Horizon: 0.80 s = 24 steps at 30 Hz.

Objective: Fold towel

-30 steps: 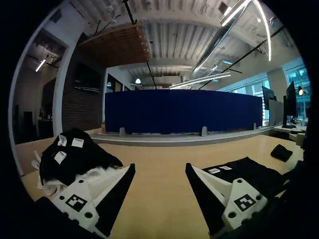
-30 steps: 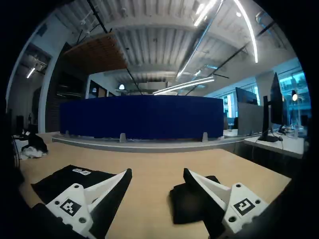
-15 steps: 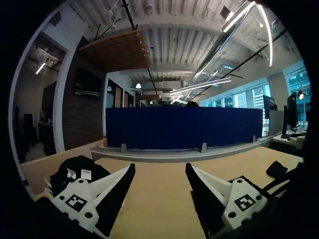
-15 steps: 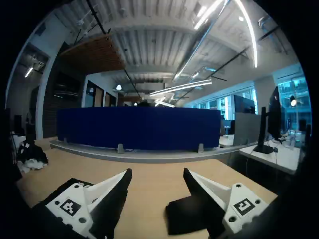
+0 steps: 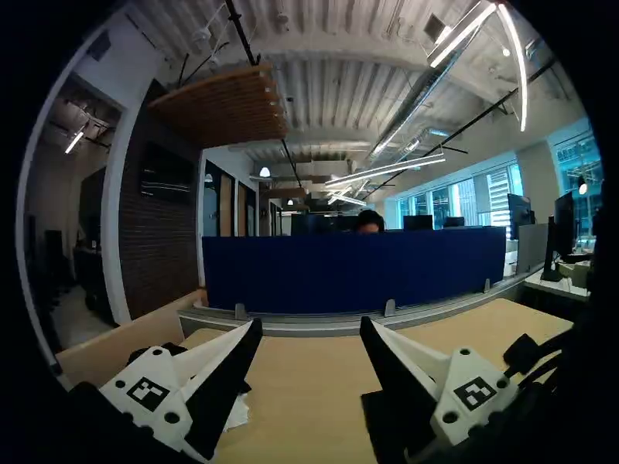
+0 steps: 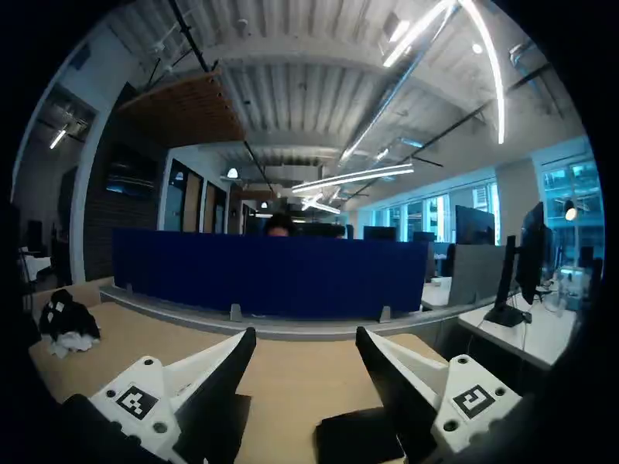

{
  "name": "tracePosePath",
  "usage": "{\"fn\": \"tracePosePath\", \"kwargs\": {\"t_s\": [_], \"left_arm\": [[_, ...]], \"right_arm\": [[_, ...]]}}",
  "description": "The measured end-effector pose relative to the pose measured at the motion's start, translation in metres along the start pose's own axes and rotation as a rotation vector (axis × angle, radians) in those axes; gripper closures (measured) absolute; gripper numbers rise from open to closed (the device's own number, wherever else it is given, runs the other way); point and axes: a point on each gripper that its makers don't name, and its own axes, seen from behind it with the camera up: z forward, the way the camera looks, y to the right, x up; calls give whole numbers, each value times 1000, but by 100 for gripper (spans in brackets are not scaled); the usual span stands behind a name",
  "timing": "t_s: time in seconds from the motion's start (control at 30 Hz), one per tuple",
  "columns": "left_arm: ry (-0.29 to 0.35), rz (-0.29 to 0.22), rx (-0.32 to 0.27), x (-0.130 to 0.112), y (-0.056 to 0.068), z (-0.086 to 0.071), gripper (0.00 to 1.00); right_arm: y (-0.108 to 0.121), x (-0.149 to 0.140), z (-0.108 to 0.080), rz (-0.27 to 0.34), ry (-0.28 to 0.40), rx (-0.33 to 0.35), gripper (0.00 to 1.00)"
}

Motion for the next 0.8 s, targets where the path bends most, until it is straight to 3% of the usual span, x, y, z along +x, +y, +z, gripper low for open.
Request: {"fn": "tracePosePath", "kwargs": {"t_s": [0.47,0.8], "left_arm": [[-134,66,-172,0,33,-2,6],[-262,89,-377,-15,74,-14,6]], "right_arm": [[-29,5,-3,-22,-120,217,0],[-51,-18,-14,-145,-276,379,0]]}}
